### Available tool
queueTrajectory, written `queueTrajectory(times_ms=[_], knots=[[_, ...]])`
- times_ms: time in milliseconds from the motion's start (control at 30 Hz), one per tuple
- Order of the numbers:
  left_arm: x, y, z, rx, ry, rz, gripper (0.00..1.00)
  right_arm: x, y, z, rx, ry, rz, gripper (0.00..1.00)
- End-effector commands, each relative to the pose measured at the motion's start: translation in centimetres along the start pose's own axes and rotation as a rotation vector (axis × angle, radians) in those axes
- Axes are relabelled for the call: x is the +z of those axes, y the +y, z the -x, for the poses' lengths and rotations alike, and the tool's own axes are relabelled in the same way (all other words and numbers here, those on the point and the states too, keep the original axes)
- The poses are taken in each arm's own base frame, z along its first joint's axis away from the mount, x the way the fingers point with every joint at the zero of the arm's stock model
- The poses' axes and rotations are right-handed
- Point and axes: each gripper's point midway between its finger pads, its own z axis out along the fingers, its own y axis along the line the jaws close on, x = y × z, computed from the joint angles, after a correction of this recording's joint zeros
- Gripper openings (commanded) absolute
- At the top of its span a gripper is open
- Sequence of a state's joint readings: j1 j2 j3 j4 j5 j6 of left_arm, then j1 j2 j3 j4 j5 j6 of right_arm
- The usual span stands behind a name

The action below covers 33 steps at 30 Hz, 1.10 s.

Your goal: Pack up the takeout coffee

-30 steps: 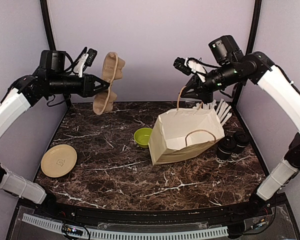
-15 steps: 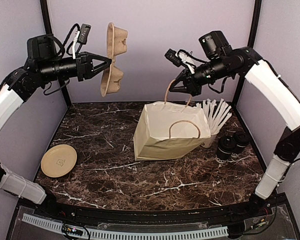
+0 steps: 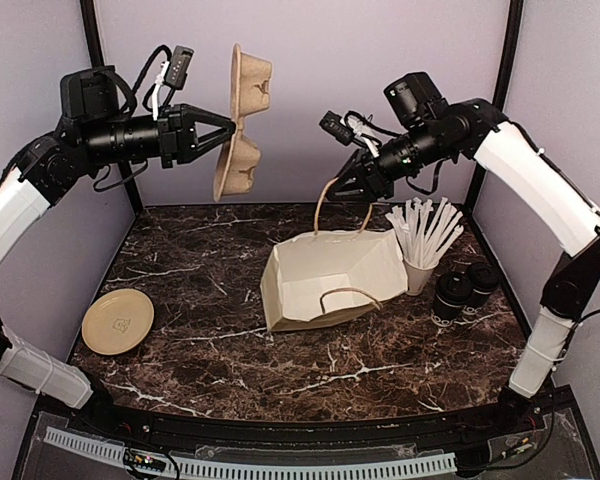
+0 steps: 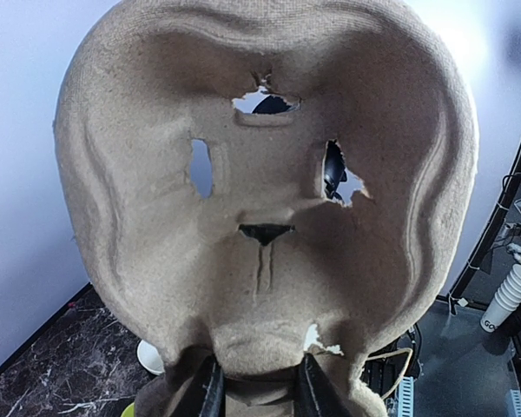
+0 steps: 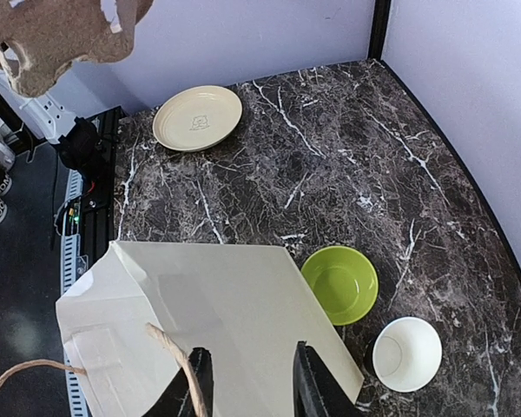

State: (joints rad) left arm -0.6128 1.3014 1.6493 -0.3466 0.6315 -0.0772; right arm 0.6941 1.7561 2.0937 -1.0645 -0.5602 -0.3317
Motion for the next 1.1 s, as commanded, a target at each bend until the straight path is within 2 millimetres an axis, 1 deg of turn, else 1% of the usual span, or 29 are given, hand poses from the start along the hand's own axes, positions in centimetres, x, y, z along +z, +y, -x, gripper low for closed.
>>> queueTrajectory(times_ms=[0, 133, 200, 233, 267, 367, 400, 433, 467, 500, 533, 567, 600, 633, 667, 733, 800, 867, 1067], knots=[[-0.7, -1.7, 1.3, 0.055, -0.054, -0.048, 0.26, 0.5, 0.0, -0.6, -0.024, 0.020, 0.000, 0.30], [-0.2, -2.9, 0.8, 0.054, -0.045, -0.091, 0.26, -0.1, 0.4, 0.2, -0.049, 0.002, 0.013, 0.27], [0.2, -3.9, 0.8, 0.058, -0.045, -0.124, 0.26, -0.4, 0.9, 0.3, -0.061, -0.001, 0.033, 0.26], [0.5, -4.7, 0.7, 0.065, -0.042, -0.149, 0.26, -0.3, 1.1, 0.2, -0.064, 0.002, 0.048, 0.25], [0.6, -5.1, 0.7, 0.070, -0.042, -0.163, 0.26, -0.3, 1.3, 0.1, -0.064, 0.004, 0.057, 0.22], [1.6, -7.2, 0.2, 0.088, -0.030, -0.223, 0.26, 0.3, 1.2, -0.4, -0.042, 0.012, 0.069, 0.00], [1.9, -7.6, -0.1, 0.091, -0.025, -0.234, 0.26, 0.5, 1.1, -0.5, -0.034, 0.014, 0.072, 0.00], [2.5, -8.5, -0.6, 0.097, -0.016, -0.260, 0.26, 0.6, 1.1, -0.6, -0.028, 0.016, 0.078, 0.00], [2.9, -8.7, -1.0, 0.100, -0.011, -0.266, 0.26, 0.7, 1.1, -0.5, -0.022, 0.014, 0.081, 0.00], [3.6, -9.6, -1.6, 0.102, 0.002, -0.293, 0.26, 0.6, 1.1, -0.3, -0.021, 0.010, 0.081, 0.00], [4.4, -9.6, -2.4, 0.123, 0.018, -0.293, 0.26, 0.5, 1.1, 0.0, -0.020, 0.003, 0.077, 0.00], [4.8, -10.4, -2.9, 0.132, 0.029, -0.312, 0.26, 0.4, 1.1, 0.2, -0.020, -0.003, 0.074, 0.00], [5.6, -10.2, -4.0, 0.144, 0.052, -0.306, 0.26, 0.3, 1.1, 0.4, -0.019, -0.010, 0.074, 0.00], [6.1, -10.6, -4.5, 0.151, 0.062, -0.314, 0.26, 0.2, 1.2, 0.4, -0.019, -0.014, 0.077, 0.00], [6.8, -10.4, -5.5, 0.158, 0.084, -0.307, 0.26, 0.2, 1.4, 0.4, -0.016, -0.015, 0.084, 0.00], [7.9, -10.4, -6.8, 0.168, 0.113, -0.300, 0.26, 0.2, 1.5, 0.4, -0.008, -0.017, 0.094, 0.00], [8.7, -11.0, -7.6, 0.184, 0.133, -0.312, 0.26, 0.3, 1.6, 0.3, -0.002, -0.016, 0.101, 0.00], [9.4, -11.0, -8.5, 0.204, 0.150, -0.311, 0.26, 0.3, 1.7, 0.2, 0.008, -0.015, 0.109, 0.00], [11.1, -9.9, -10.9, 0.259, 0.208, -0.287, 0.26, 0.5, 2.0, 0.1, 0.022, -0.015, 0.127, 0.00]])
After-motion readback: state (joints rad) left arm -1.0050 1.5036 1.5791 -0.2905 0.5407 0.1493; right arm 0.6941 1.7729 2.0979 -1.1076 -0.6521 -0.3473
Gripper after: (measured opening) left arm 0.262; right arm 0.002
